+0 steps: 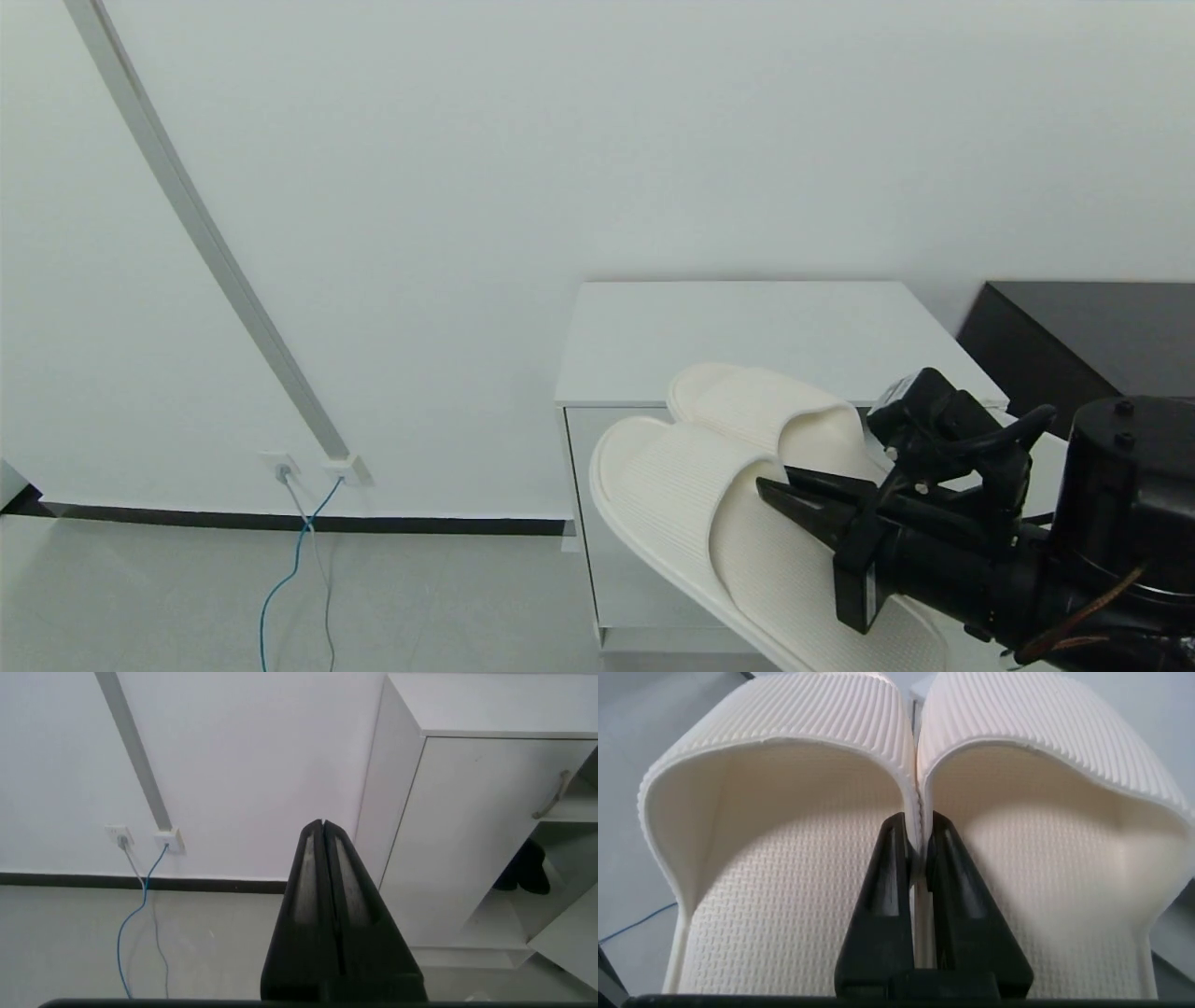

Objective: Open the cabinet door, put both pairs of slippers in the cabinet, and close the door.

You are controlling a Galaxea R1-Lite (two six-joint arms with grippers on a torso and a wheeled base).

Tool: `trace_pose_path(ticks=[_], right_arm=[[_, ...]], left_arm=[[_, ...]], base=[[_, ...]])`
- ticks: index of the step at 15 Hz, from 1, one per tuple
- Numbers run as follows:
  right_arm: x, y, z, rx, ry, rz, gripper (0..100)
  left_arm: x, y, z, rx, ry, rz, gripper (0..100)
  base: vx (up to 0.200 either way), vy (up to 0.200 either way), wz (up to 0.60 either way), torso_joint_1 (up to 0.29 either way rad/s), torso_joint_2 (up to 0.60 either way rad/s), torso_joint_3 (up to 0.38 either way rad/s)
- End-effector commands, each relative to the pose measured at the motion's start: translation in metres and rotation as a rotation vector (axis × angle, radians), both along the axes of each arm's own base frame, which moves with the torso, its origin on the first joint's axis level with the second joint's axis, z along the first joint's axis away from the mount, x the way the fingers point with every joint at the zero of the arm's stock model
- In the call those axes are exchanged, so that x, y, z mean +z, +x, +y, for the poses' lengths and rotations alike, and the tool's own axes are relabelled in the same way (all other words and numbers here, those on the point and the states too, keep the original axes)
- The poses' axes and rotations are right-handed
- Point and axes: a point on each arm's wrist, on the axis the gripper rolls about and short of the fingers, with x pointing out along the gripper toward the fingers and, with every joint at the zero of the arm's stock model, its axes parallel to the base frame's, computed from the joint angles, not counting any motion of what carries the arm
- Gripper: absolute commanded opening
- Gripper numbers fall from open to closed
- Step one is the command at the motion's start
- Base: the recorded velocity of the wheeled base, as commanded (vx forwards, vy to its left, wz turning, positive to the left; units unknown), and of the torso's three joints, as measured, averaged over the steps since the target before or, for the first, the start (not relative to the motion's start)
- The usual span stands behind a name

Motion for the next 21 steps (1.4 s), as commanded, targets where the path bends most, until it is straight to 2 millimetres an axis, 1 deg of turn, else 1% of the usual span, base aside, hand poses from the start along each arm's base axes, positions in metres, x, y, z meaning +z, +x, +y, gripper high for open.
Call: trace_pose_path(ticks=[1, 10, 21], right_arm=[[-0.0013, 0.0004, 0.0005, 0.0, -0.004, 0.004, 0], [-0.0018, 0.0006, 0.0006, -0.003, -0.007, 0.006, 0], [-0.0048, 0.0017, 0.003, 0.003, -0.014, 0.013, 0]], left_arm=[[0.0, 0.0, 0.0, 0.001, -0.001, 0.0, 0], [0.0, 0.0, 0.0, 0.001, -0.001, 0.0, 0], [0.0, 0.0, 0.0, 0.001, -0.001, 0.0, 0]], base=[[0.0, 0.0, 0.0, 0.0, 0.0, 0.0], [0.0, 0.0, 0.0, 0.0, 0.0, 0.0], [0.0, -0.2, 0.0, 0.003, 0.0, 0.004]])
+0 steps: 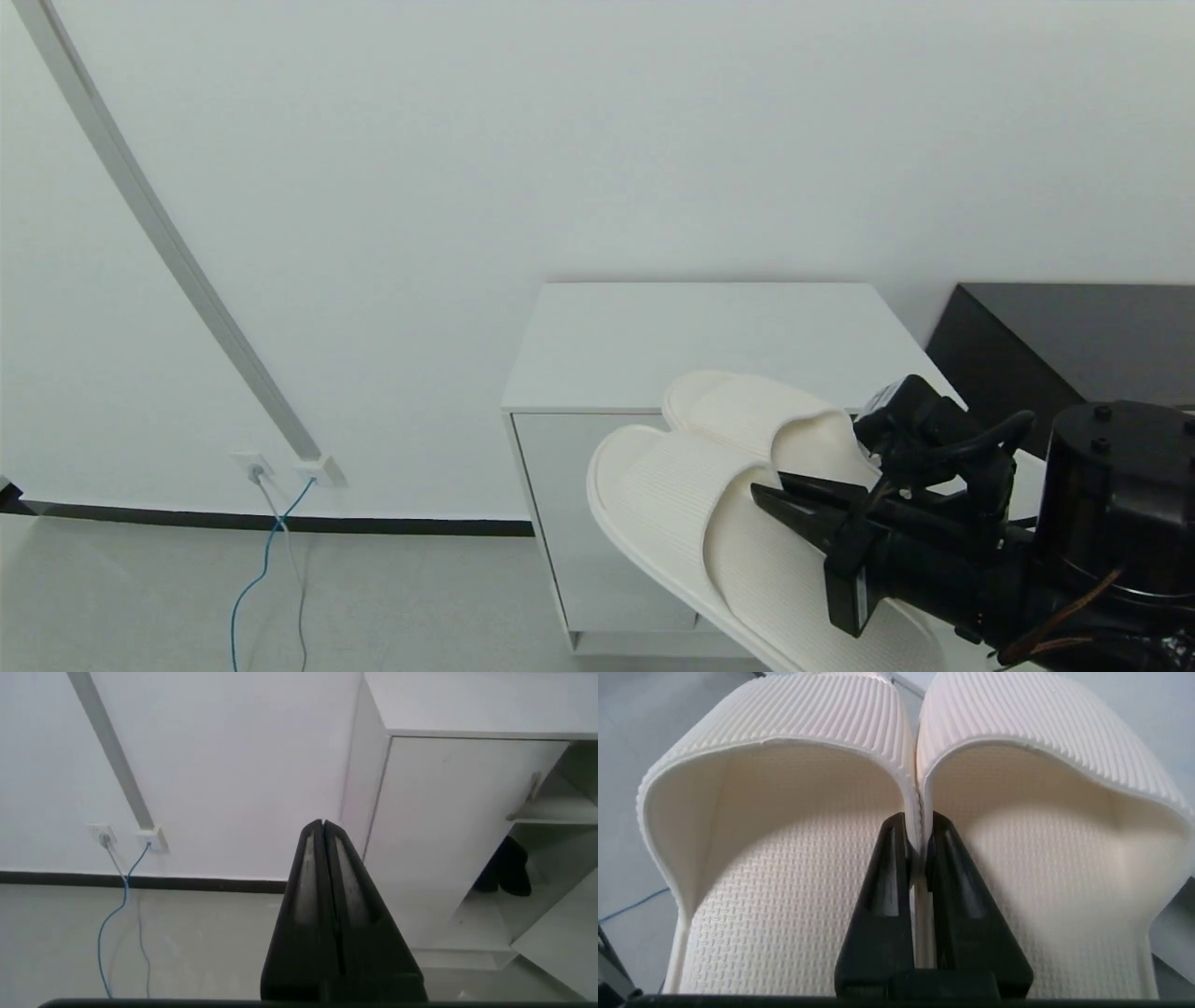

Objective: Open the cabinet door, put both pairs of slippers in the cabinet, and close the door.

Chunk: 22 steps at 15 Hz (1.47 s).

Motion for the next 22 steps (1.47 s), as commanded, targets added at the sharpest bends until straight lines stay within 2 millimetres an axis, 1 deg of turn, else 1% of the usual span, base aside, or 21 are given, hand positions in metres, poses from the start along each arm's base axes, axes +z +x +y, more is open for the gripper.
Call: trace_pose_path(ticks=[1, 10, 22], right_arm=[[-0.001, 0.0, 0.001, 0.001, -0.004, 0.003, 0], [-0.007, -0.001, 0.004, 0.013, -0.021, 0.021, 0], [-0.013, -0.002, 0.002, 0.016, -0.035, 0.036, 0]], left_arm=[[0.0, 0.0, 0.0, 0.001, 0.0, 0.0, 0], [0.0, 0.0, 0.0, 0.001, 0.0, 0.0, 0], [0.0, 0.0, 0.0, 0.001, 0.0, 0.0, 0]], base=[[0.0, -0.2, 0.0, 0.007, 0.0, -0.002], [0.0, -0.2, 0.0, 0.004, 0.0, 0.003], [0.0, 0.0, 0.0, 0.0, 0.0, 0.0]])
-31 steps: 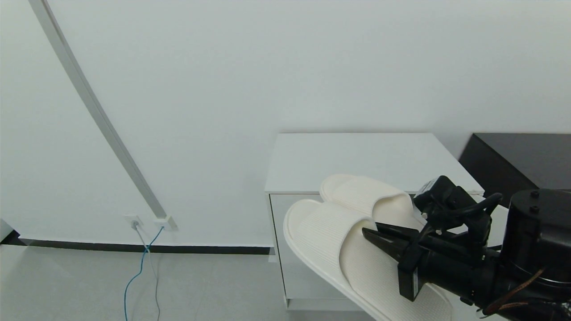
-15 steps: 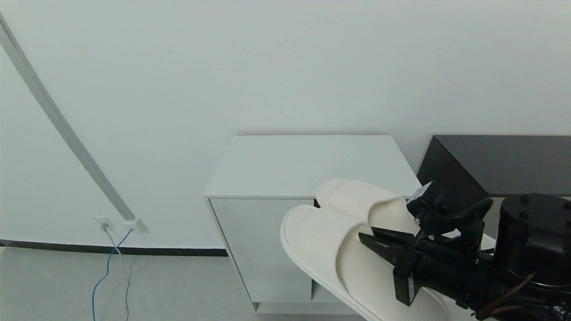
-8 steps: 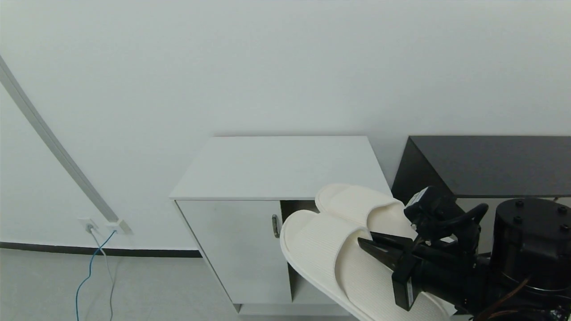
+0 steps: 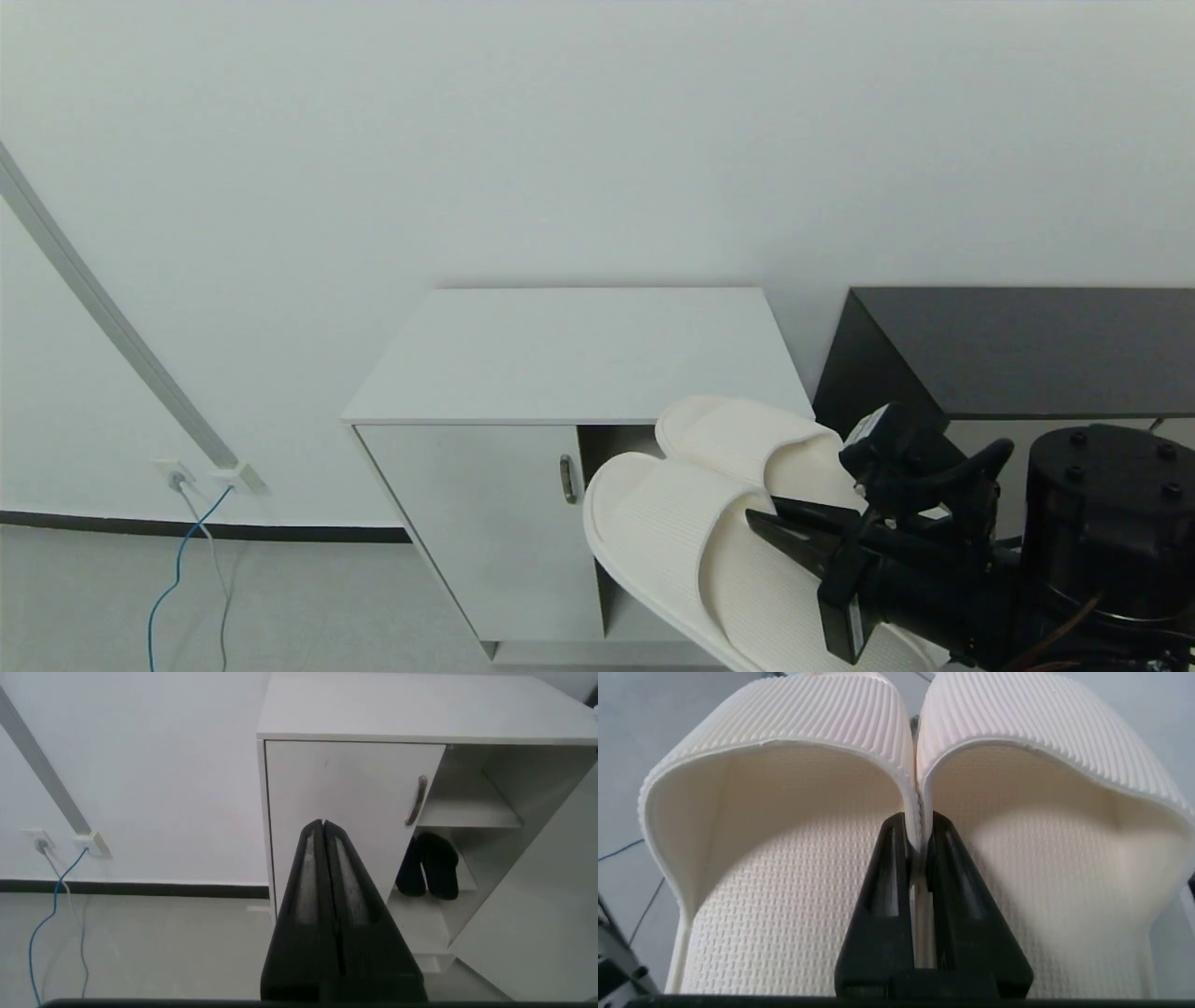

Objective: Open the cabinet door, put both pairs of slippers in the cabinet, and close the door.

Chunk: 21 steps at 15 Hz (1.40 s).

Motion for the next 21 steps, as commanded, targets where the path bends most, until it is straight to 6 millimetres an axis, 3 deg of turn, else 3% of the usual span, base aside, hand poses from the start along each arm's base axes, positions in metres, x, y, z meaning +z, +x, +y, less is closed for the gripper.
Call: trace_pose_path(ticks=[1, 15, 21], right_arm=[[-0.0007, 0.0001, 0.0009, 0.002, -0.002, 0.002, 0], [-0.0049, -0.0007, 0.0034, 0.013, -0.016, 0.012, 0], [-0.0053, -0.0009, 0.0032, 0.013, -0.017, 0.013, 0]], left_arm=[[0.0, 0.0, 0.0, 0.001, 0.0, 0.0, 0], [0.0, 0.0, 0.0, 0.001, -0.002, -0.001, 0], [0.0, 0.0, 0.0, 0.001, 0.0, 0.0, 0]], base=[[0.0, 0.0, 0.0, 0.0, 0.0, 0.0], [0.0, 0.0, 0.0, -0.004, 0.01, 0.006], [0.0, 0.0, 0.0, -0.145, 0.33, 0.183]])
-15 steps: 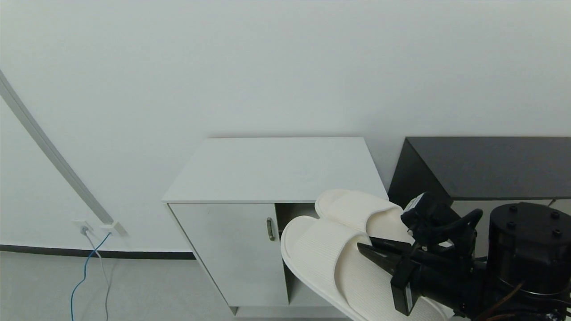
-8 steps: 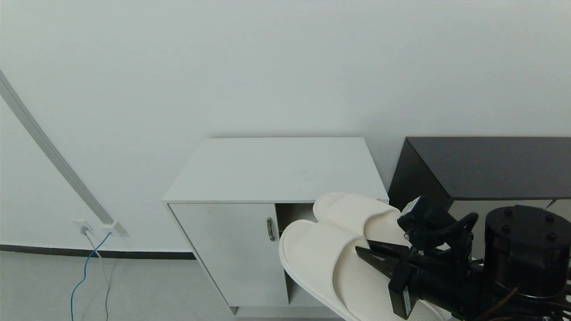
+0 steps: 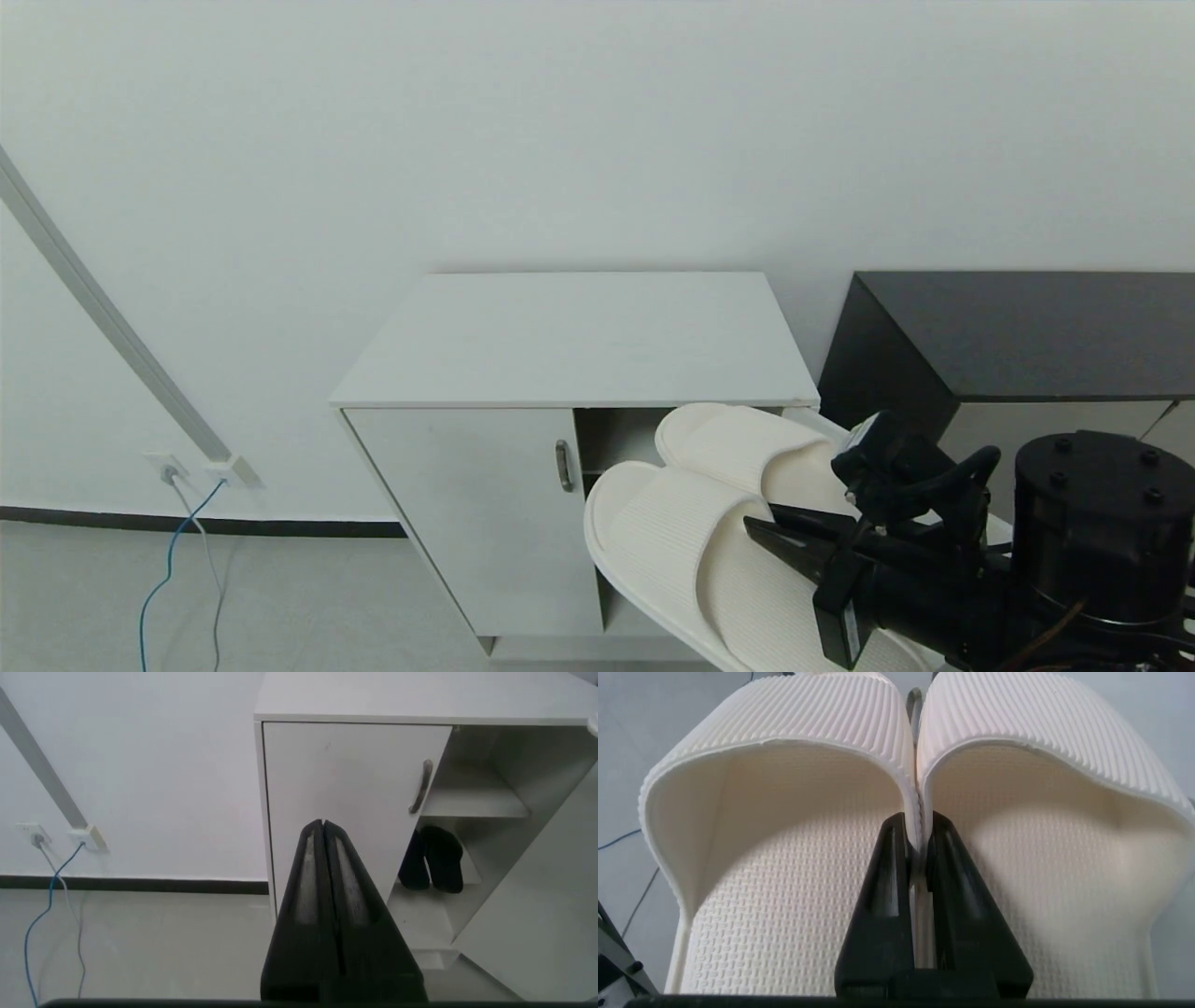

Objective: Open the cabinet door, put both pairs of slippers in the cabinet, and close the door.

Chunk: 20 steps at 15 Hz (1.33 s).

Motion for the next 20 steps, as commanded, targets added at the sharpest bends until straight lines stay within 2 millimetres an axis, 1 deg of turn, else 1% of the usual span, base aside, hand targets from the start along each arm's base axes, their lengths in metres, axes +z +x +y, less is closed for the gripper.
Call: trace_pose_path(ticks=[1, 7, 14, 20], right_arm=[[-0.0007, 0.0, 0.0001, 0.0, -0.002, 0.002, 0], [-0.0015, -0.0003, -0.0003, 0.0, -0.006, 0.002, 0], [-0.0022, -0.0005, 0.0006, 0.004, -0.008, 0.004, 0], [-0.003, -0.0014, -0.0004, 0.004, -0.01, 0.007, 0]], left_arm=[[0.0001, 0.0, 0.0, 0.001, -0.001, -0.001, 0], [0.0001, 0.0, 0.0, 0.001, -0.001, -0.001, 0], [0.0001, 0.0, 0.0, 0.001, 0.0, -0.001, 0], [0.0001, 0.0, 0.0, 0.001, 0.0, -0.001, 0]], base=[[0.0, 0.0, 0.0, -0.163, 0.36, 0.207], [0.0, 0.0, 0.0, -0.175, 0.41, 0.229], [0.0, 0.0, 0.0, -0.221, 0.54, 0.322], [0.0, 0.0, 0.0, -0.184, 0.51, 0.322]])
